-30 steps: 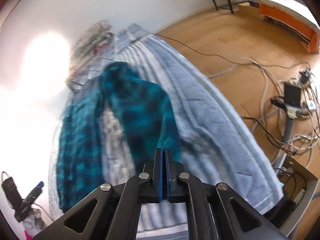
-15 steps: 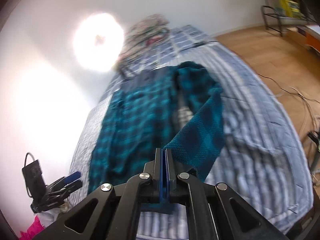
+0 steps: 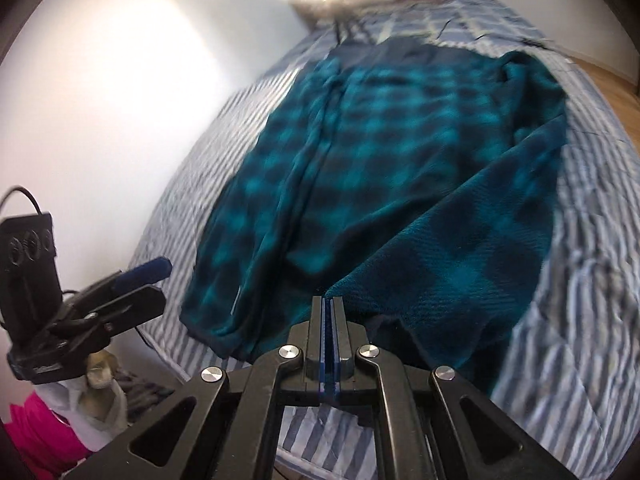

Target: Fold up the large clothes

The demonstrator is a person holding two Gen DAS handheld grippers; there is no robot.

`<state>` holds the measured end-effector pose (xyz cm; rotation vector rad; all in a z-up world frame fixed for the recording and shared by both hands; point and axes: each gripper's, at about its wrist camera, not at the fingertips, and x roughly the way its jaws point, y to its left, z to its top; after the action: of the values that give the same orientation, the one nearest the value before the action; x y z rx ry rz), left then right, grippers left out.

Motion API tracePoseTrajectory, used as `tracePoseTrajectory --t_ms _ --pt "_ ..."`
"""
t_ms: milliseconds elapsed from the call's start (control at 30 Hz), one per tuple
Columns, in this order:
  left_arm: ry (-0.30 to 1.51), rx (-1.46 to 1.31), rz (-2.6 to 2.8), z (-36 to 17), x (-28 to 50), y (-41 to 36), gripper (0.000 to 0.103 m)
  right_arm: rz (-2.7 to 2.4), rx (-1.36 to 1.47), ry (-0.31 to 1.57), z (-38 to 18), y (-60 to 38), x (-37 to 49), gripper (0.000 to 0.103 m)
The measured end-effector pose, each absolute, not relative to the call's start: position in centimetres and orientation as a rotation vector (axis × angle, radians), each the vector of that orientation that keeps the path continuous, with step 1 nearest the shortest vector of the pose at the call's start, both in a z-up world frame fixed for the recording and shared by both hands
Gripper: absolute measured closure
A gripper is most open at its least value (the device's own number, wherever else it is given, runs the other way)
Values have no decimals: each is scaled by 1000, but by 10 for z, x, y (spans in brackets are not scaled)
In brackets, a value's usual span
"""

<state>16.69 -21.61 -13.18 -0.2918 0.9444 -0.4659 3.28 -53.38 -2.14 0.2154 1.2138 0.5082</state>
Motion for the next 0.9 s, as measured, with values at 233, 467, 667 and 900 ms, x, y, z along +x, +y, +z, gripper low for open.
tracePoseTrajectory --t_ms 233,467,667,900 --pt "994 -357 -540 -146 172 -234 36 578 288 1197 -2 -553 37 66" --pt "1048 -497 -567 -164 200 -242 36 502 338 1135 10 -595 51 66" --pt "1101 -591 -610 -177 221 -260 36 347 412 1085 7 -659 80 64" --pt "1133 -545 -658 -181 229 -297 36 196 506 1059 -9 -722 129 53"
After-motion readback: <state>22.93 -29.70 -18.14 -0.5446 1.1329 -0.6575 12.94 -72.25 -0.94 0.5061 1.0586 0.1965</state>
